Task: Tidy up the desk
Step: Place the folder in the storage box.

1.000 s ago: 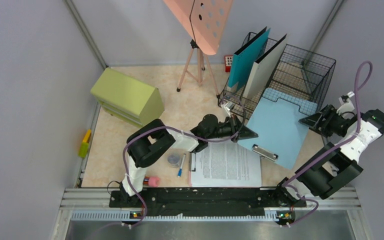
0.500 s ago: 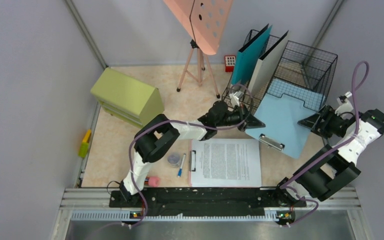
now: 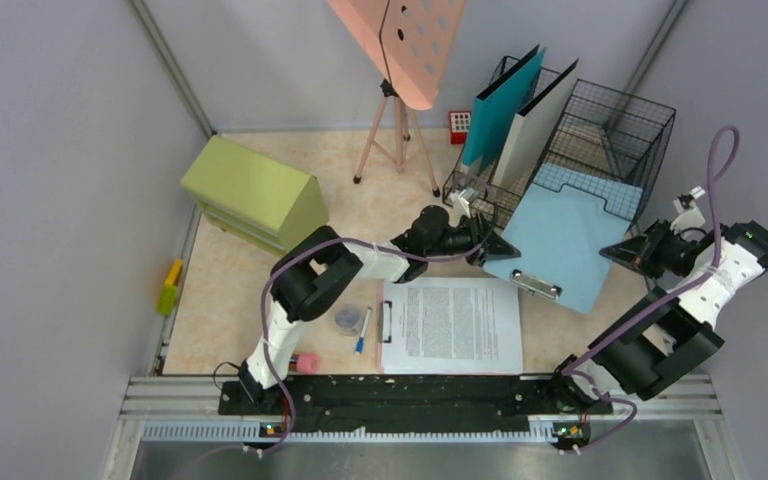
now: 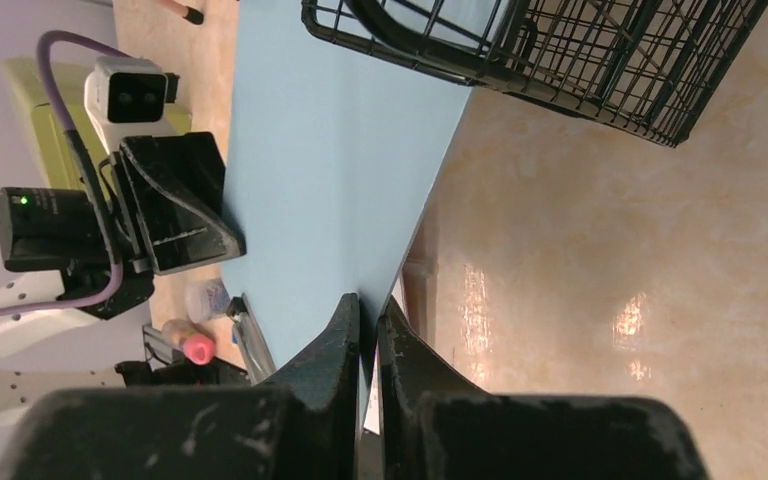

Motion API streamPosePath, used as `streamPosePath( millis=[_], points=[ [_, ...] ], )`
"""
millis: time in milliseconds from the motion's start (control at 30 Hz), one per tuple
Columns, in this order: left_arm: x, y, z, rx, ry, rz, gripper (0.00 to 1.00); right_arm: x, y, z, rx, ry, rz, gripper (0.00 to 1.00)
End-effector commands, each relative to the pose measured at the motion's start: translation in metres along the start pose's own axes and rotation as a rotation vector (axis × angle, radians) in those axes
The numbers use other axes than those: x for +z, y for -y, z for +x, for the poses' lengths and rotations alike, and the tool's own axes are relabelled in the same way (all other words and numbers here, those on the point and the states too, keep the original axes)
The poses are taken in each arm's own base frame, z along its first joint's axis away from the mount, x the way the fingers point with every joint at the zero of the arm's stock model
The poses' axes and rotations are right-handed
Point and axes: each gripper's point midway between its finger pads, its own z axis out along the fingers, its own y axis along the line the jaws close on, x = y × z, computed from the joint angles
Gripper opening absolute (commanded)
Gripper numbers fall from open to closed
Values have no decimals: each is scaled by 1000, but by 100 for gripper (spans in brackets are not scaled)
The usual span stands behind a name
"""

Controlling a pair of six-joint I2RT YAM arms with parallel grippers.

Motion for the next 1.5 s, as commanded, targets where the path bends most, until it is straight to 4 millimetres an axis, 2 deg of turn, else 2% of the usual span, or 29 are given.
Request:
streamPosePath(
  millis=[0, 233, 300, 367, 467, 500, 567, 633, 800, 967, 1100, 1300, 1467],
  points=[
    [-17, 54, -4, 102, 29, 146, 32, -3, -3, -20, -92, 46, 5, 0],
    [-28, 64, 6, 75, 13, 184, 33, 2, 18, -19, -20, 29, 73, 0],
    [-32, 66, 8, 62, 13, 192, 30, 4, 27, -17, 11, 21, 106, 0],
    [-35, 70, 11, 52, 8, 209, 24, 6, 31, -16, 24, 10, 111, 0],
    [-38, 76, 14, 39, -4, 220, 2, 11, 35, -14, 40, -10, 111, 0],
    [-39, 78, 14, 35, -5, 224, 0, 13, 36, -13, 42, -17, 114, 0],
    [-40, 84, 13, 36, -2, 232, 0, 17, 35, -12, 36, -25, 110, 0],
    [-41, 92, 13, 47, 1, 242, 0, 19, 34, -11, 35, -27, 111, 5],
    [-36, 97, 14, 44, -16, 225, 0, 23, 41, -9, 58, -42, 139, 28],
    [-28, 98, 12, 70, -30, 201, 0, 28, 53, -7, 87, -50, 173, 42],
    [-20, 95, 7, 71, -17, 196, 0, 29, 54, -9, 86, -47, 170, 44],
    [-14, 101, 2, 107, 1, 222, 0, 29, 50, -11, 89, -41, 153, 41],
    [-13, 97, 6, 173, -18, 190, 0, 32, 62, -22, 145, -9, 197, 41]
  ],
)
